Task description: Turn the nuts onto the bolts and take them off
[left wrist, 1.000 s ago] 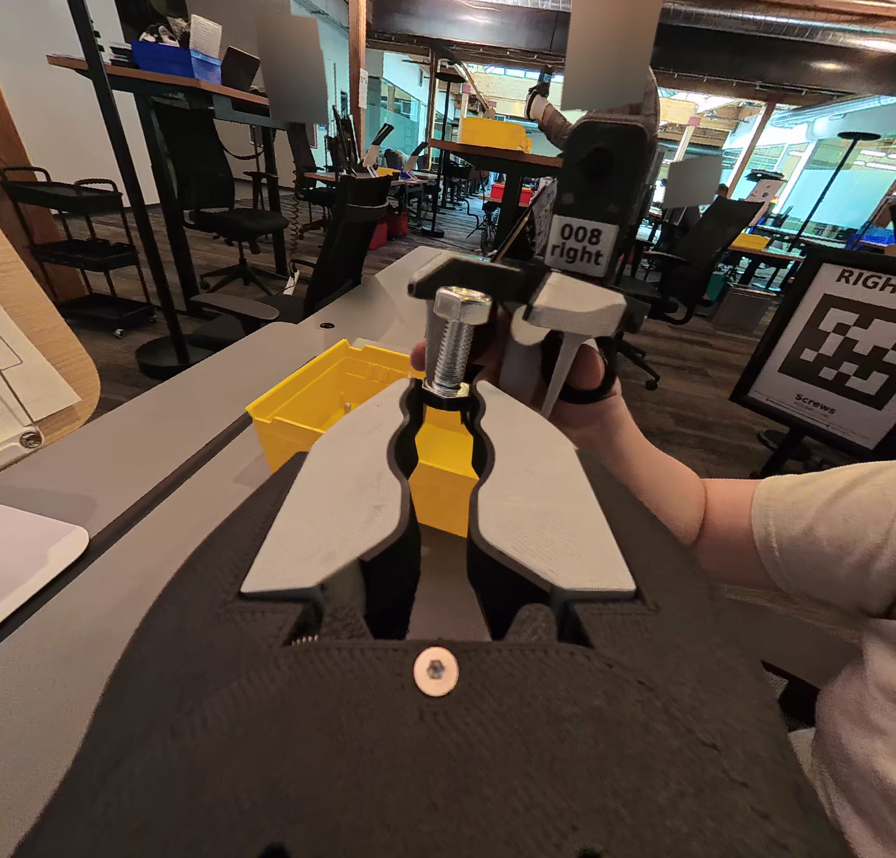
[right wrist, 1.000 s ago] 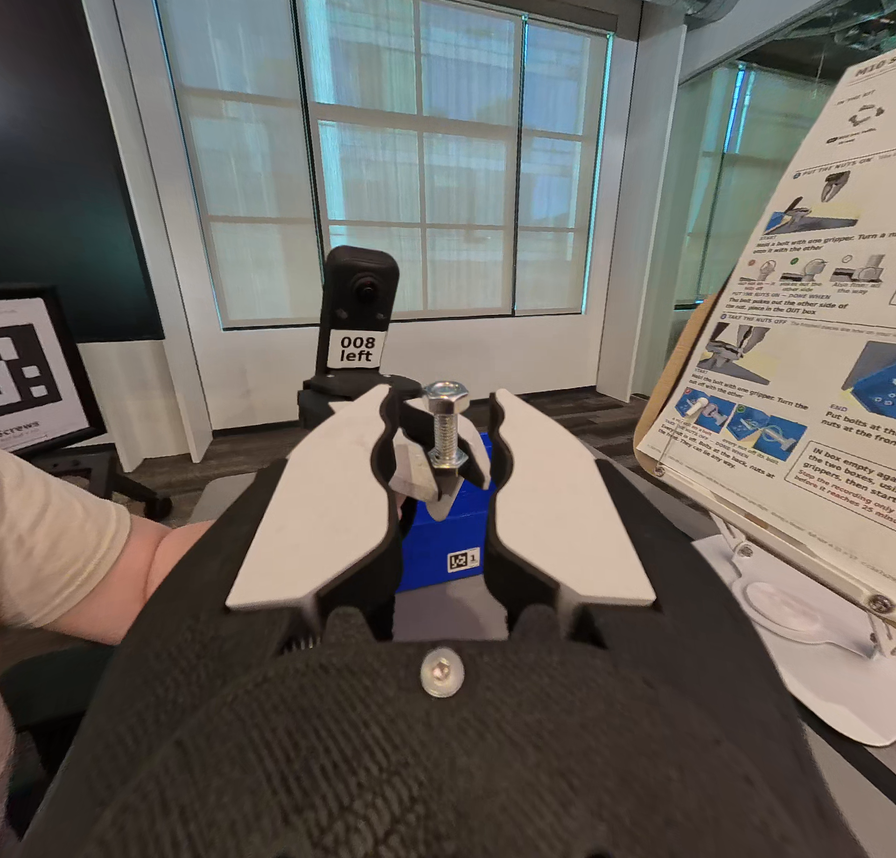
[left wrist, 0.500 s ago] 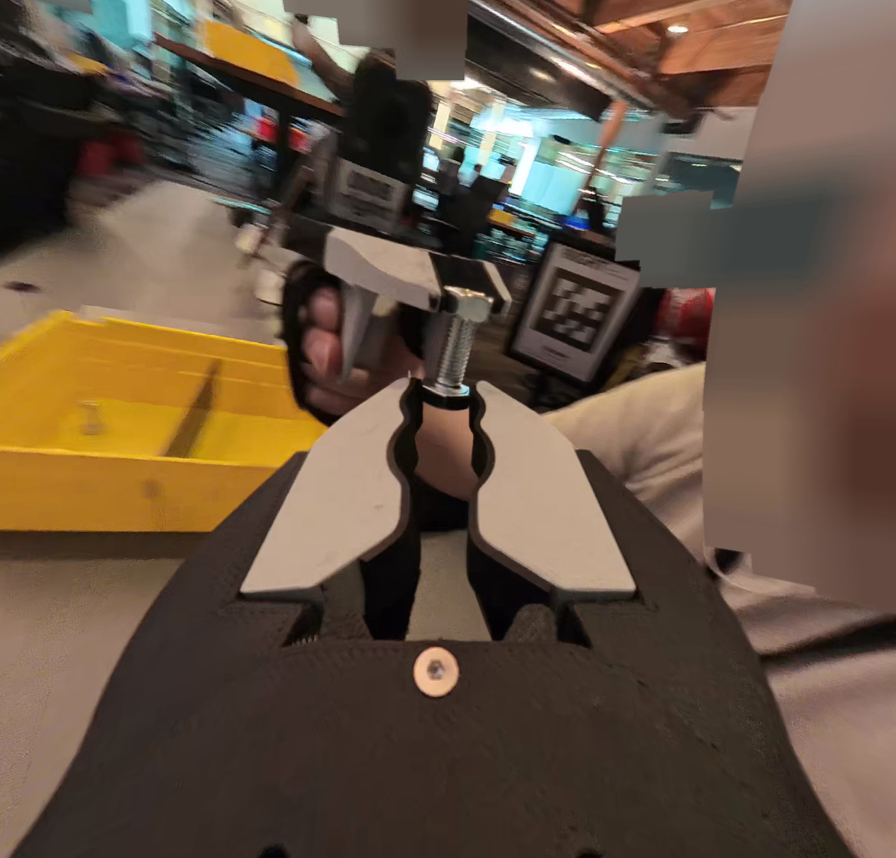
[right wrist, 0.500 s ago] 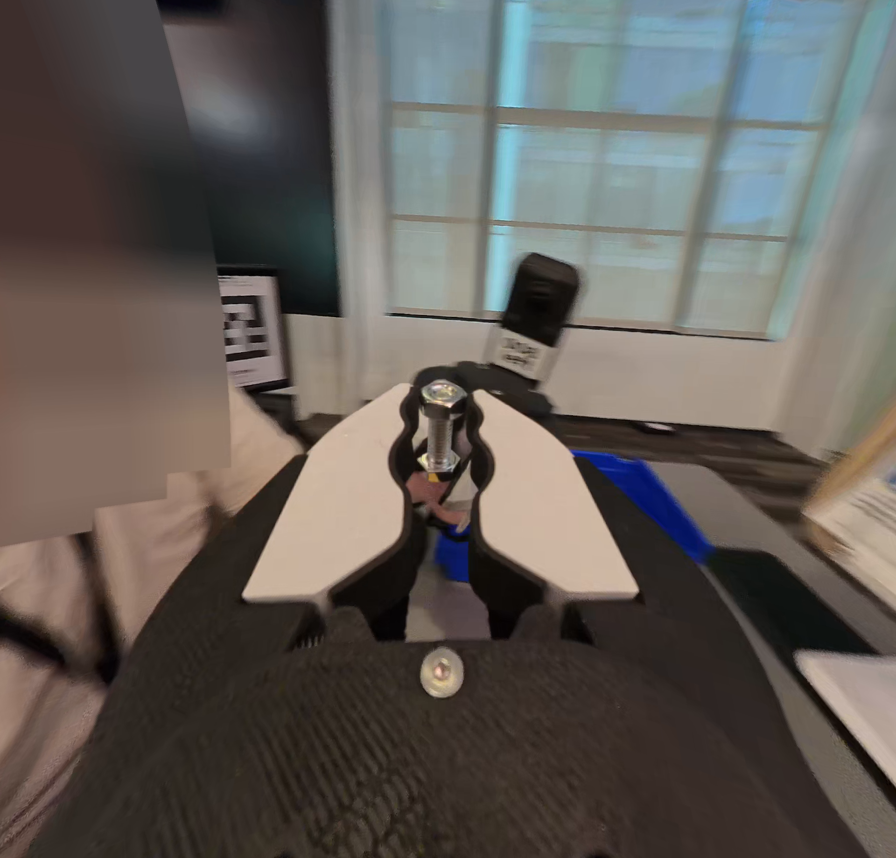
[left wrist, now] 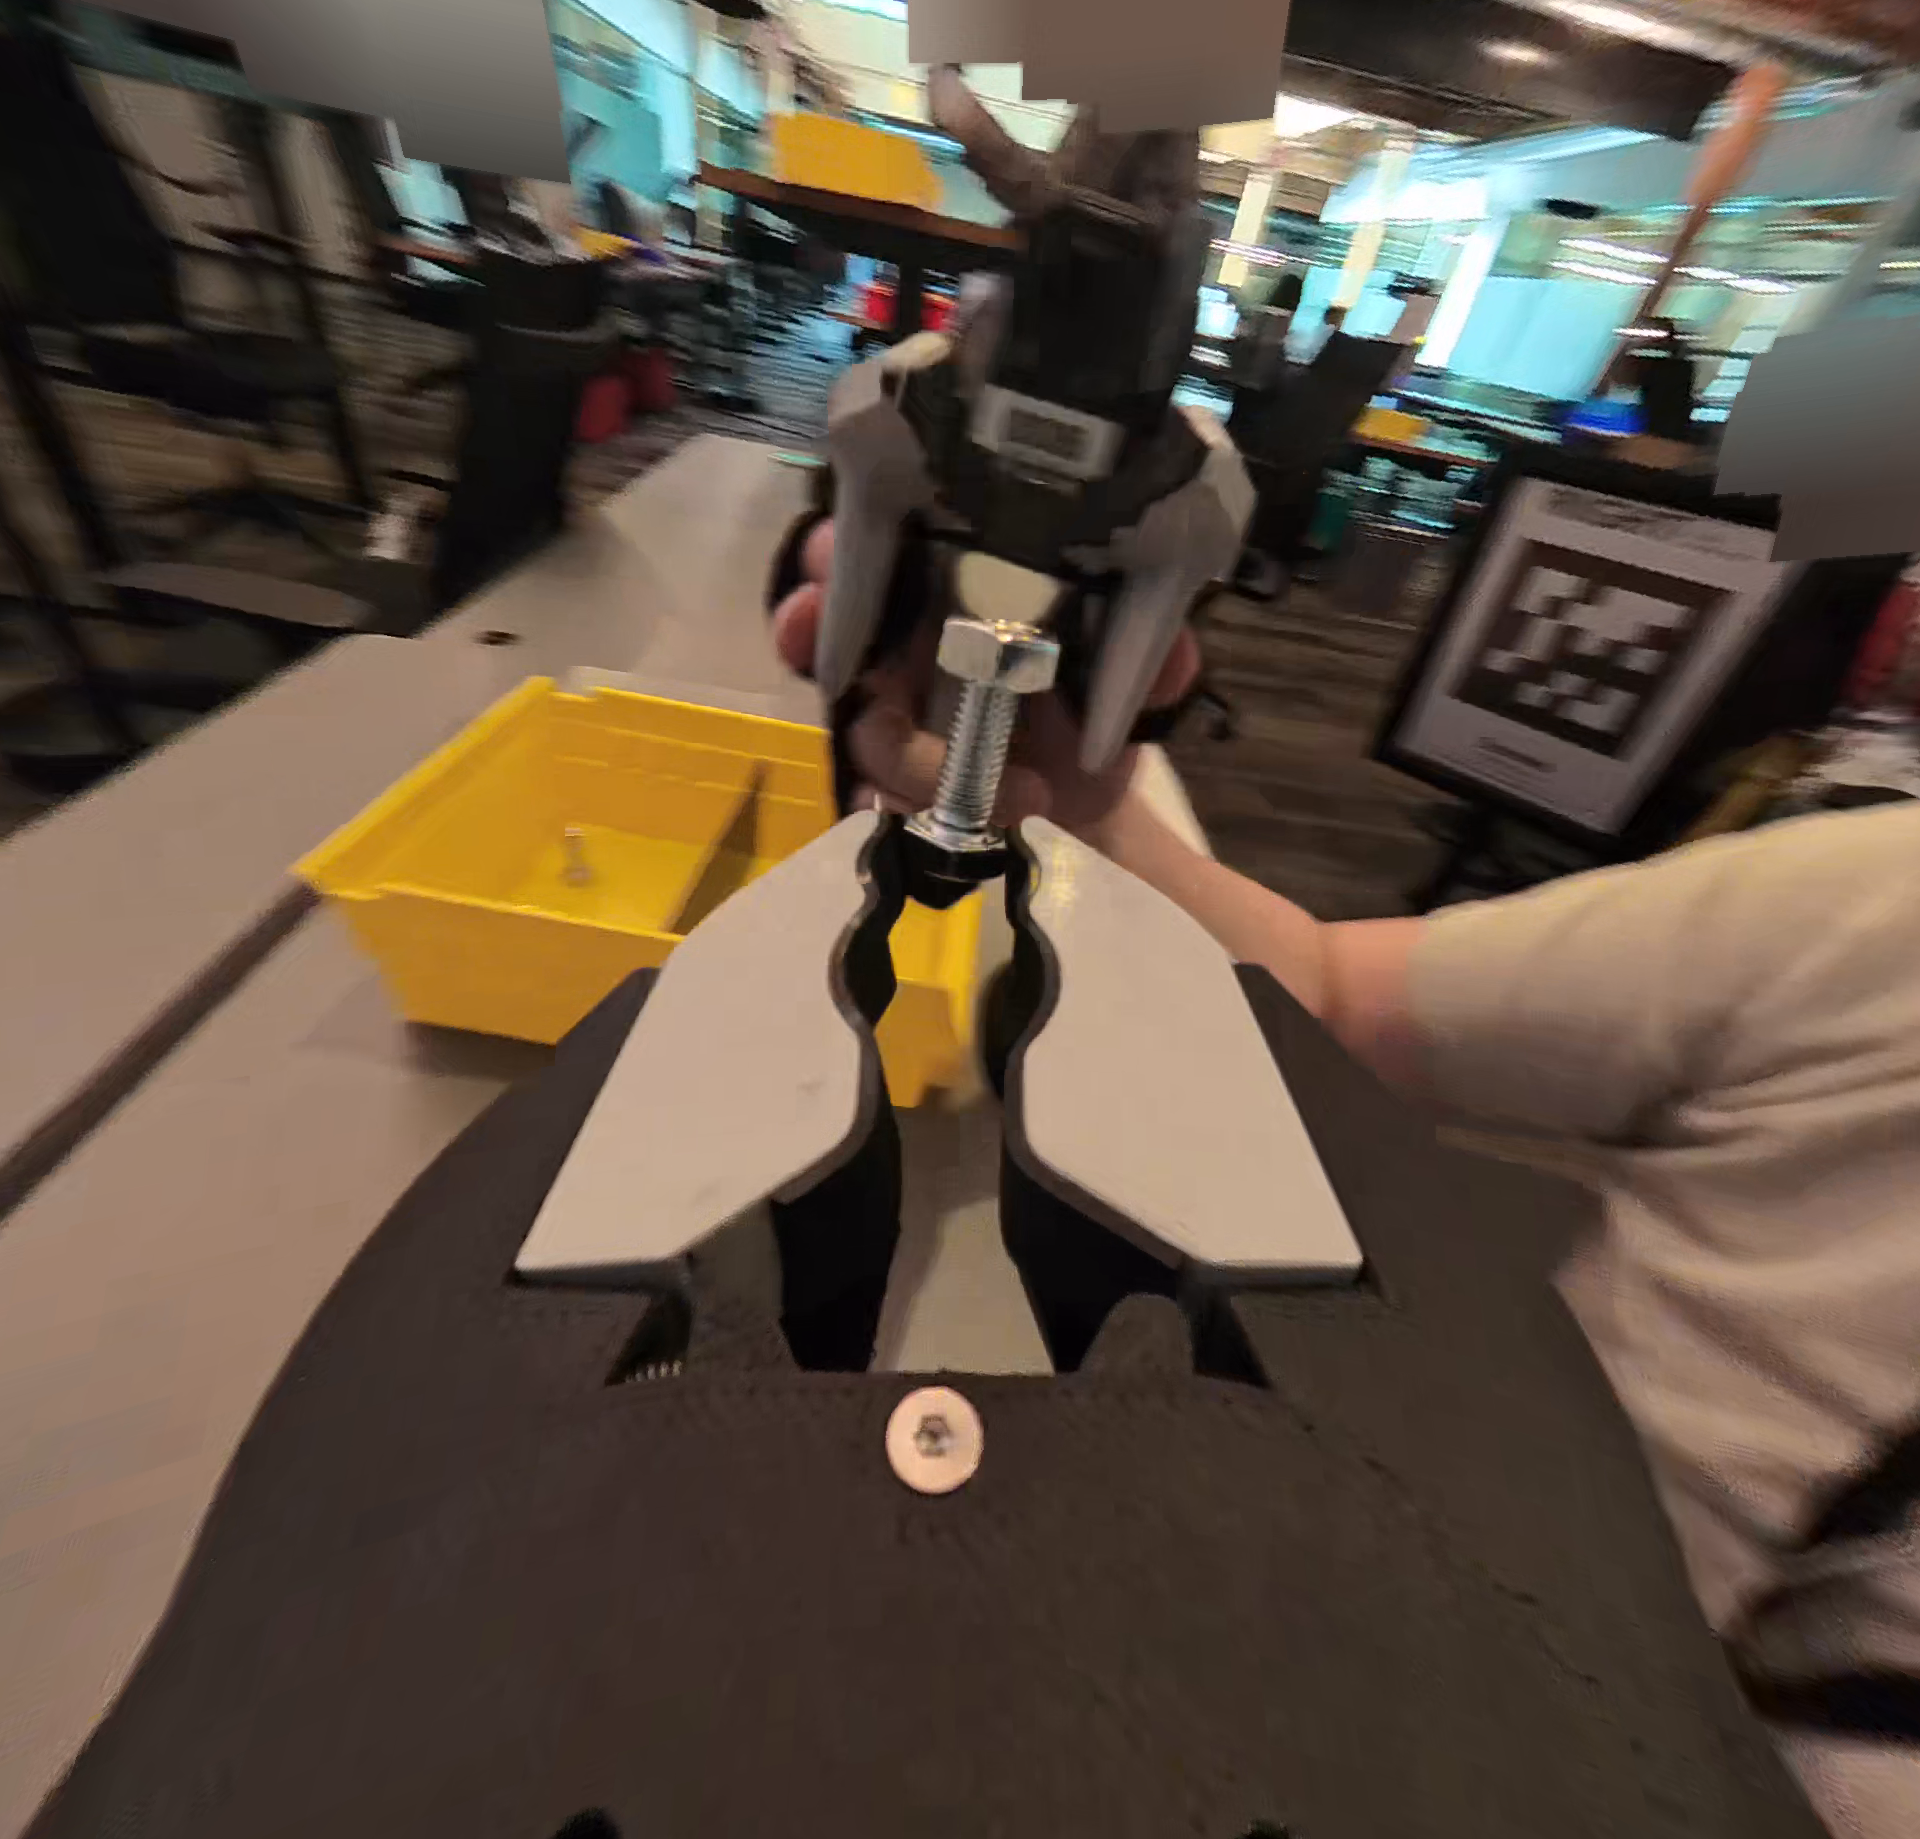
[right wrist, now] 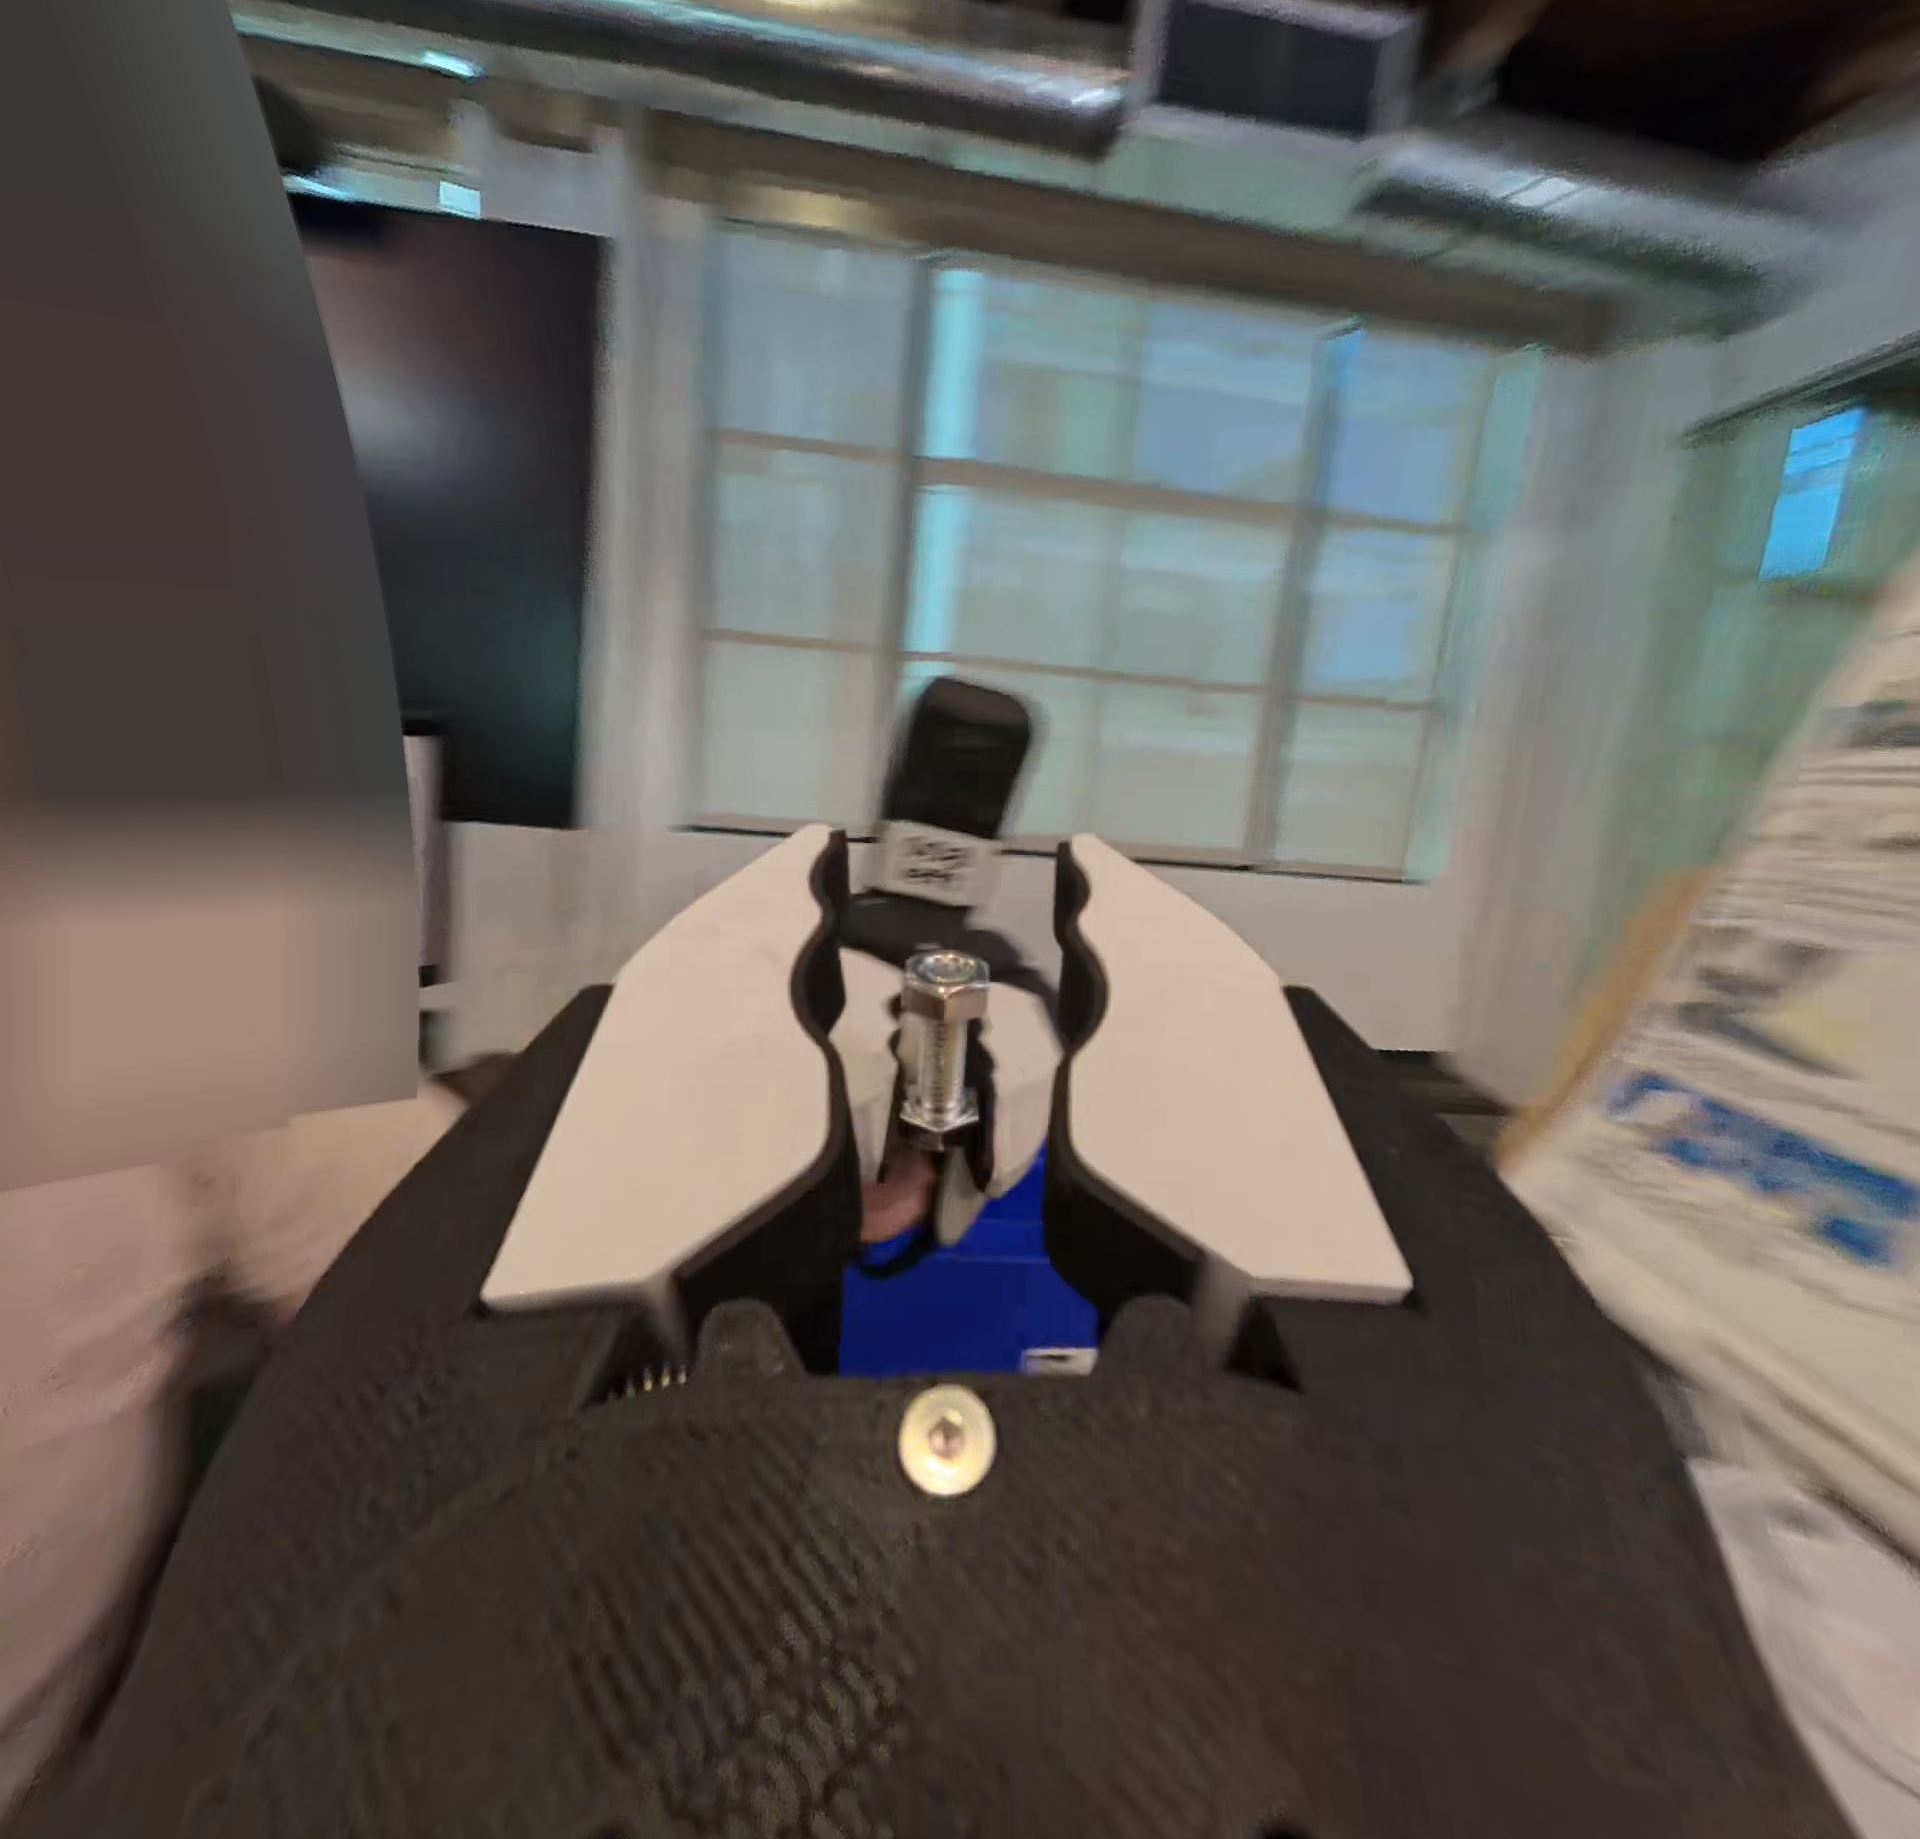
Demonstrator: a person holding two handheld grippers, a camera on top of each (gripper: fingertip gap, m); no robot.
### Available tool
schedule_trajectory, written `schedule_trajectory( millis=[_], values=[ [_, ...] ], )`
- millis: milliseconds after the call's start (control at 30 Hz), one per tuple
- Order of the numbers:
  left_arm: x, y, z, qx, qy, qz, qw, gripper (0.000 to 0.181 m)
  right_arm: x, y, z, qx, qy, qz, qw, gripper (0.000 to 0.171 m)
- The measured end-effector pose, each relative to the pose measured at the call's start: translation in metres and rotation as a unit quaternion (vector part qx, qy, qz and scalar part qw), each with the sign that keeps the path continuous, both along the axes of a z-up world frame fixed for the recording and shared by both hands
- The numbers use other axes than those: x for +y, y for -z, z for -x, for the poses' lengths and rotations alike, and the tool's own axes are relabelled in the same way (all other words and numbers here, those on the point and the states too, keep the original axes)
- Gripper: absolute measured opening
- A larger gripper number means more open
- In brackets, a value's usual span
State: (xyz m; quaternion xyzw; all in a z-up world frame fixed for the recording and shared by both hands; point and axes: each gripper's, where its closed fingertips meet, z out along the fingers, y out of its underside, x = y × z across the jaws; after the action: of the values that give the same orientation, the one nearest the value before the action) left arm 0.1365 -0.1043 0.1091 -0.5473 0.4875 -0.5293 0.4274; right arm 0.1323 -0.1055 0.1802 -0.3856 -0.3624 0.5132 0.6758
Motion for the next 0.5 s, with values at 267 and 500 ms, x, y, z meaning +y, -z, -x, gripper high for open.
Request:
schedule_trajectory(
  millis=[267,500],
  values=[
    [0.048,-0.001,0.019,0.017,-0.208,-0.103,0.973,0.018,0.036,0.021,0.019,-0.090,0.261,-0.013,0.961,0.041],
    [0.046,0.000,0.016,0.037,-0.234,-0.157,0.959,0.018,0.043,0.034,0.025,-0.100,0.252,0.036,0.962,0.034]
  ],
)
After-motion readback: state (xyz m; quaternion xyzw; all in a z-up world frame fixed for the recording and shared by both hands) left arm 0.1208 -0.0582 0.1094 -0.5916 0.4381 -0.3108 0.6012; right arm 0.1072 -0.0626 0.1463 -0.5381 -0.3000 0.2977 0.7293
